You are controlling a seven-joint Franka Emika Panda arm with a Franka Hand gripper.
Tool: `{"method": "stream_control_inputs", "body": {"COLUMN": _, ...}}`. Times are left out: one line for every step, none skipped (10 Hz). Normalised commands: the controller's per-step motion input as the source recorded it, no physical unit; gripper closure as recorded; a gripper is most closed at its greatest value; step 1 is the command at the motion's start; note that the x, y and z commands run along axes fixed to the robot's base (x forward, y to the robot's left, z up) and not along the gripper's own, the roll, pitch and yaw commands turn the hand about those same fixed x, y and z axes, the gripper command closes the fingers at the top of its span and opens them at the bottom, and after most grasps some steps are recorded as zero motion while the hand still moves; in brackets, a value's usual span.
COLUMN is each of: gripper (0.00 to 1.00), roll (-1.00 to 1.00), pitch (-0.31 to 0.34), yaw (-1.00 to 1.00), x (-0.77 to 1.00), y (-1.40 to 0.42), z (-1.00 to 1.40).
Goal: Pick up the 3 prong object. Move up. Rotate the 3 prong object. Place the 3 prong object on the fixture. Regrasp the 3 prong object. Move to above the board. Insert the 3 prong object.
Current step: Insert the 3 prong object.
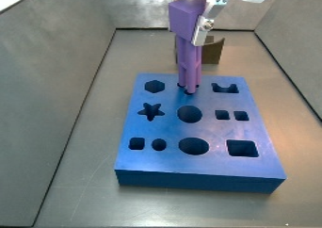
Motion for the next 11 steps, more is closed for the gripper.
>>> {"method": "stream_control_inputs", "body": {"gripper": 1.0, "roll": 0.0, "pitch": 0.176, "yaw": -0.18, "x": 0.0, "y": 0.02, "z": -0.04}}
{"method": "stream_control_inputs", "body": {"gripper": 1.0, "roll": 0.0, "pitch": 0.169, "yaw": -0.12, "x": 0.0, "y": 0.01, "z": -0.07}}
{"method": "stream_control_inputs", "body": {"gripper": 1.0, "roll": 0.0, "pitch": 0.146, "yaw": -0.1, "x": 0.0, "y": 0.04, "z": -0.1}}
{"method": "stream_control_inputs", "body": {"gripper": 1.0, "roll": 0.0, "pitch": 0.149, "yaw": -0.08, "x": 0.0, "y": 0.0, "z": -0.1}}
{"method": "stream_control_inputs", "body": {"gripper": 1.0, "roll": 0.0, "pitch": 0.131, "yaw": -0.07, "x": 0.0, "y": 0.0, "z": -0.11}}
{"method": "stream_control_inputs", "body": {"gripper": 1.0, "roll": 0.0, "pitch": 0.131, "yaw": -0.06, "x": 0.0, "y": 0.0, "z": -0.12}}
{"method": "stream_control_inputs", "body": {"gripper": 1.0, "roll": 0.0, "pitch": 0.13, "yaw": -0.05, "x": 0.02, "y": 0.0, "z": -0.11}}
{"method": "stream_control_inputs", "body": {"gripper": 1.0, "roll": 0.0, "pitch": 0.14, "yaw": -0.06, "x": 0.07, "y": 0.0, "z": -0.1}}
{"method": "stream_control_inputs", "body": {"gripper": 1.0, "roll": -0.01, "pitch": 0.137, "yaw": -0.08, "x": 0.17, "y": 0.0, "z": -0.06}}
{"method": "stream_control_inputs", "body": {"gripper": 1.0, "roll": -0.02, "pitch": 0.134, "yaw": -0.1, "x": 0.18, "y": 0.04, "z": -0.05}}
{"method": "stream_control_inputs", "body": {"gripper": 1.0, "roll": -0.02, "pitch": 0.121, "yaw": -0.1, "x": 0.13, "y": 0.03, "z": -0.04}}
